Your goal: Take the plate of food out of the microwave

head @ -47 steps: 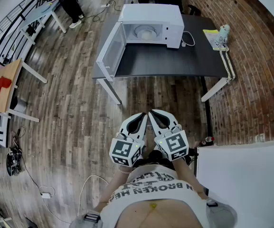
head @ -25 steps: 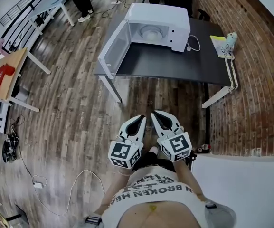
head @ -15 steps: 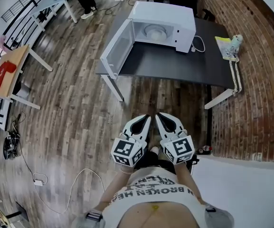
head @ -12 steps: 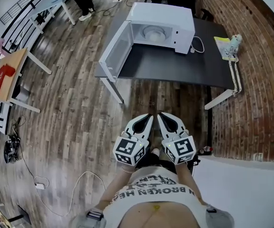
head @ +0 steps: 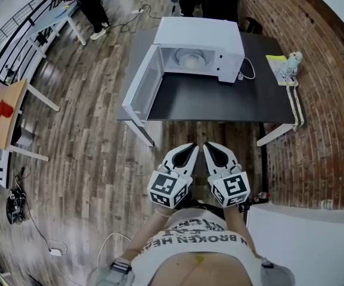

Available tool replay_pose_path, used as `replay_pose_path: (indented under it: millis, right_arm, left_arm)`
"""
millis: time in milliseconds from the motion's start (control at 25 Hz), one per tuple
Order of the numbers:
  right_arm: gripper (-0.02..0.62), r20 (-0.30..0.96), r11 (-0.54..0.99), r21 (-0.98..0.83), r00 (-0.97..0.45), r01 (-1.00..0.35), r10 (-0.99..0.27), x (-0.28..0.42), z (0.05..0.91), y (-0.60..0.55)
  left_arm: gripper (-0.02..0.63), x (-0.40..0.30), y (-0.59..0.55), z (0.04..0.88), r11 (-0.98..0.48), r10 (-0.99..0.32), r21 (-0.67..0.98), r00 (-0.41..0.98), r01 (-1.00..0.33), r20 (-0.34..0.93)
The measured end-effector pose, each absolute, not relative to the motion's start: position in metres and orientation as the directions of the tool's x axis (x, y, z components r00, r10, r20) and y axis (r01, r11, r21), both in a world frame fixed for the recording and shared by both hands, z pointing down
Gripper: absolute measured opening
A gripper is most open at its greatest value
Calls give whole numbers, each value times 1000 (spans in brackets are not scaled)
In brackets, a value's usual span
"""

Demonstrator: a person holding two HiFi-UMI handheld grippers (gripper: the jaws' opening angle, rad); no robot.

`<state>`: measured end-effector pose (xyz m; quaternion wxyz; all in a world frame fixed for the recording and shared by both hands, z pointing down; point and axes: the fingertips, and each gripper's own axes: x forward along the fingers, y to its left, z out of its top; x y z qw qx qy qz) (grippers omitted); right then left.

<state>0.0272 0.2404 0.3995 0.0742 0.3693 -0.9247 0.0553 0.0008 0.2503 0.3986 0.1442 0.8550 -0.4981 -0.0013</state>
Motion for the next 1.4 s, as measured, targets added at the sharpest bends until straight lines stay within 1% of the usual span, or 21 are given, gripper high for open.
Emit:
replay_pose_path:
  millis: [520,800,1040,1240,1400]
  right_arm:
    - [8,174,706,-44,-702,-707,-691,-27,404,183]
    - [8,175,699,-60,-697,-712,-695,-54,408,178]
    - [9,193,694,-59,-691,-717,-697,-64,413,178]
    - [9,208,705,-56,-699,-707,-684,-69,417,172]
    - [9,202,718,-59,-713,-693,-672,-73,417,156]
  left_arm:
    - [15,-54,197,406,-471,-843,259,517,-843,150]
    - [15,-82,191,406,-475,-842,253,519,-843,148]
    - [15,-93,189,407,-474,-841,274,522,-837,140]
    - [15,-97,186,409,-468,-853,193,498,-862,156]
    - [15,-101,173,411,-448,-863,204,480,-871,154]
